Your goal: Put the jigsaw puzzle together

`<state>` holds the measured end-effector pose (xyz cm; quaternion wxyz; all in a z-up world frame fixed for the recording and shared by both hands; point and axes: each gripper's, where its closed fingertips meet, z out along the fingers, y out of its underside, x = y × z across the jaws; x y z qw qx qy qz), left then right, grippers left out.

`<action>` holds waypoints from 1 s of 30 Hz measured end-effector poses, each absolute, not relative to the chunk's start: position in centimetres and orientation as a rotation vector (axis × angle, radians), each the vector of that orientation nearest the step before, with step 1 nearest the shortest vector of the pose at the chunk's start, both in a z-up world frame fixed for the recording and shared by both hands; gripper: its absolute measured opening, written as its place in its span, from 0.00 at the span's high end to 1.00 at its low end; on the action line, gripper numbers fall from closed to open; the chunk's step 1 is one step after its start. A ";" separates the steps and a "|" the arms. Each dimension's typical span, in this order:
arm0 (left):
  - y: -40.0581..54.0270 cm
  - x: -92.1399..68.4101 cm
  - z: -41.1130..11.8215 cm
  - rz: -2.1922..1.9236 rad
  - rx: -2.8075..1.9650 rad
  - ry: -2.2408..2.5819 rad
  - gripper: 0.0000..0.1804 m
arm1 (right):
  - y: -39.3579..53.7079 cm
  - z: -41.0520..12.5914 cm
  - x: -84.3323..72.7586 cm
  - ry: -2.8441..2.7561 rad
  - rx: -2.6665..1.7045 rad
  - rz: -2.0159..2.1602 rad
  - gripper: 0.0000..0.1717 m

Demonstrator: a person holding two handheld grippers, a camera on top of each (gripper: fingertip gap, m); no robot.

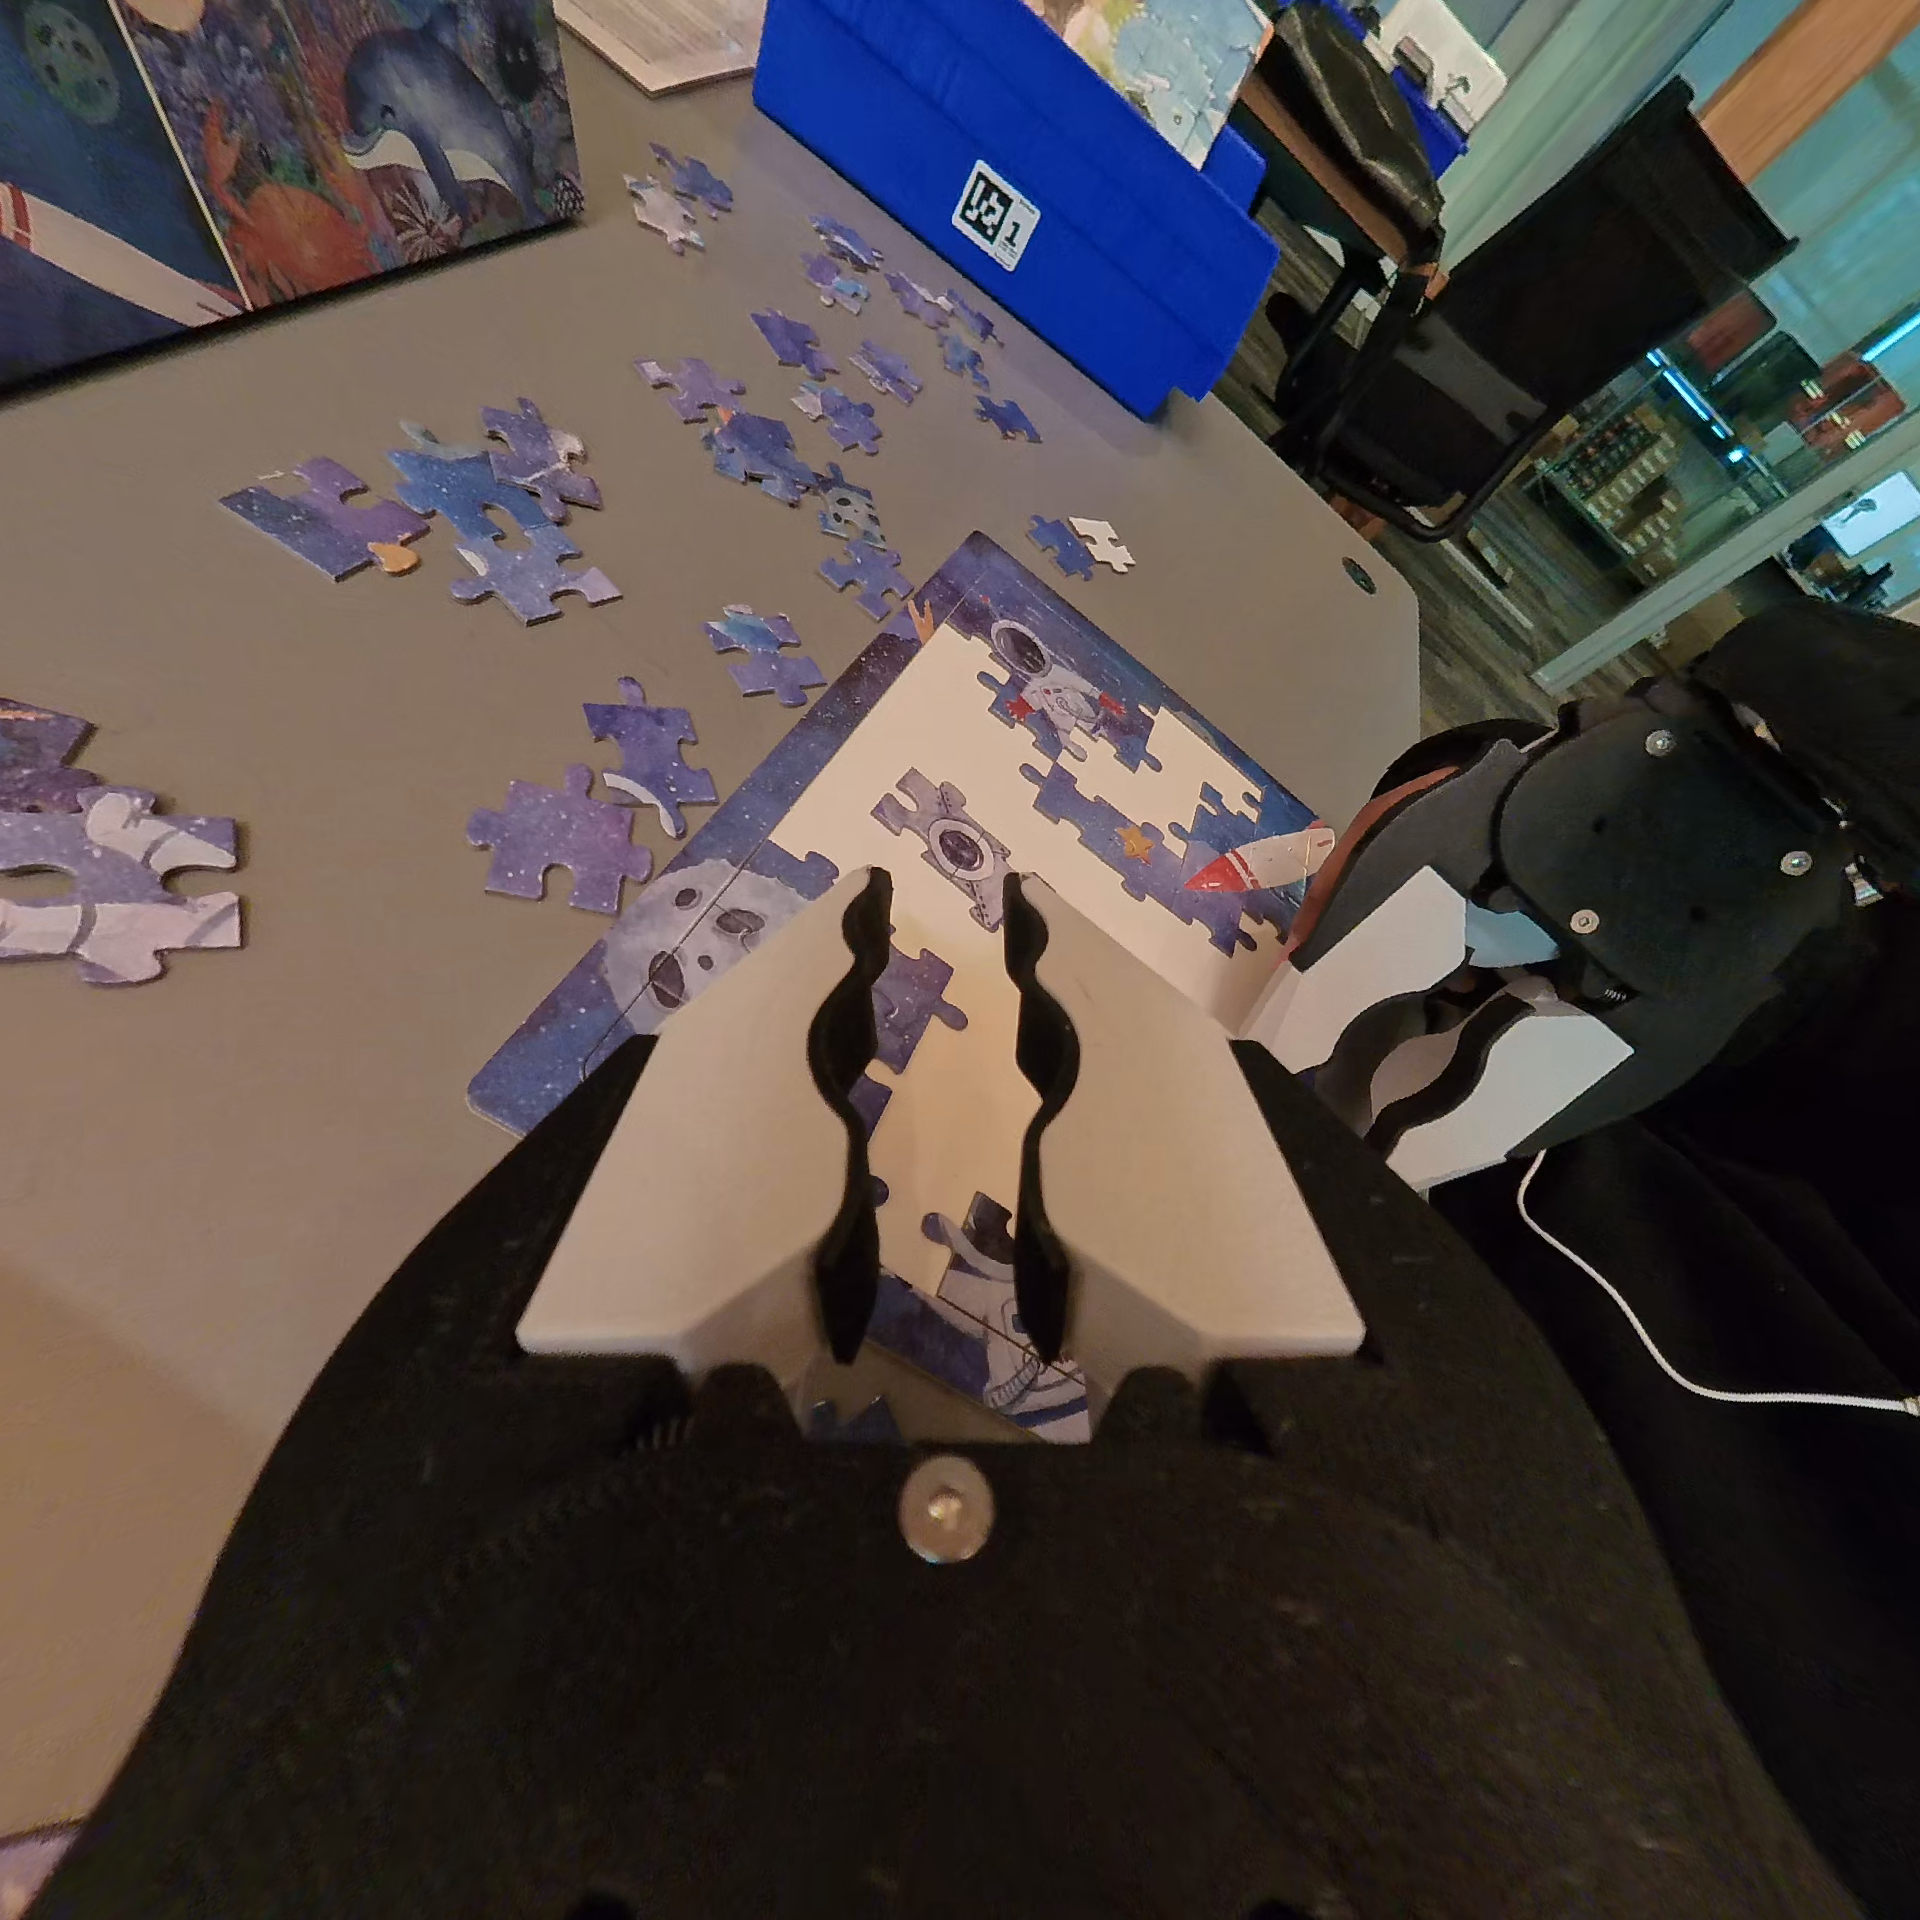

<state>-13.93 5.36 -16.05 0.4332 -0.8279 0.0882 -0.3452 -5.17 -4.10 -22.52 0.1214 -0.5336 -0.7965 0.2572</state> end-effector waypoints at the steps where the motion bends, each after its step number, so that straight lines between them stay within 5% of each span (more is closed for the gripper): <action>1: 5.4 -13.9 -16.1 -0.860 -2.063 0.220 0.89 | -4.1 -22.5 -5.2 -2.324 -1.564 0.752 0.85; 30: 5.4 -14.0 -16.1 -0.859 -2.064 0.218 0.89 | -4.6 -21.7 -6.1 -2.284 -1.492 0.814 0.85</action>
